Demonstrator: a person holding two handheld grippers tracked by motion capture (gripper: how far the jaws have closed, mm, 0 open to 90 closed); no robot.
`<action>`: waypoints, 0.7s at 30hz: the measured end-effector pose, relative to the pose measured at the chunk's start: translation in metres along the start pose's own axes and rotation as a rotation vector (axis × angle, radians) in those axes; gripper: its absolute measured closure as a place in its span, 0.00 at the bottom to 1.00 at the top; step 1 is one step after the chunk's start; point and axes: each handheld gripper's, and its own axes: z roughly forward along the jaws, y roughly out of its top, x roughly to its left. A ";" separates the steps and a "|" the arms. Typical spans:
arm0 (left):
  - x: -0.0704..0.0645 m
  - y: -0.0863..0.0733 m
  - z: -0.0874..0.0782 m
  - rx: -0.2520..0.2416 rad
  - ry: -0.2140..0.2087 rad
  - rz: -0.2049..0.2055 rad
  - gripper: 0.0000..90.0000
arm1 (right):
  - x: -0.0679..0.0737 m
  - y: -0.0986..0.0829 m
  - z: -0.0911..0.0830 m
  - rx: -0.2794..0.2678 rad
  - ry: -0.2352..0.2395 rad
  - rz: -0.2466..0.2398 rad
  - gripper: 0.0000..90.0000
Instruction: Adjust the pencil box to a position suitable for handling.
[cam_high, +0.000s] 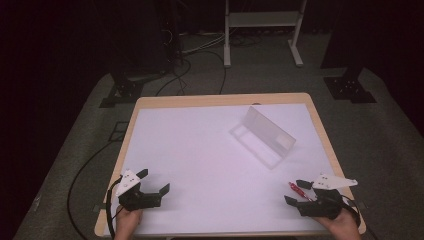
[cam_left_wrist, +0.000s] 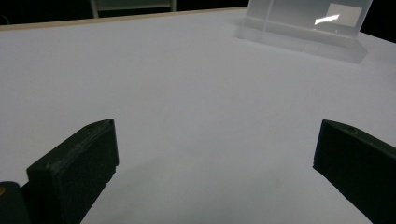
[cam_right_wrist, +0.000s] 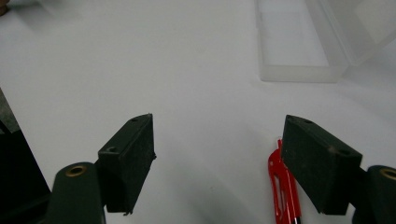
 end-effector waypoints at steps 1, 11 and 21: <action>0.000 0.000 0.000 0.001 0.001 -0.001 0.00 | 0.000 0.002 0.000 0.004 -0.001 -0.003 0.28; -0.001 0.000 -0.001 -0.003 -0.004 0.013 0.00 | 0.003 0.031 0.010 0.024 0.049 -0.038 0.28; -0.001 -0.001 -0.001 -0.006 -0.005 0.014 0.00 | 0.004 0.066 0.030 0.037 0.076 -0.089 0.28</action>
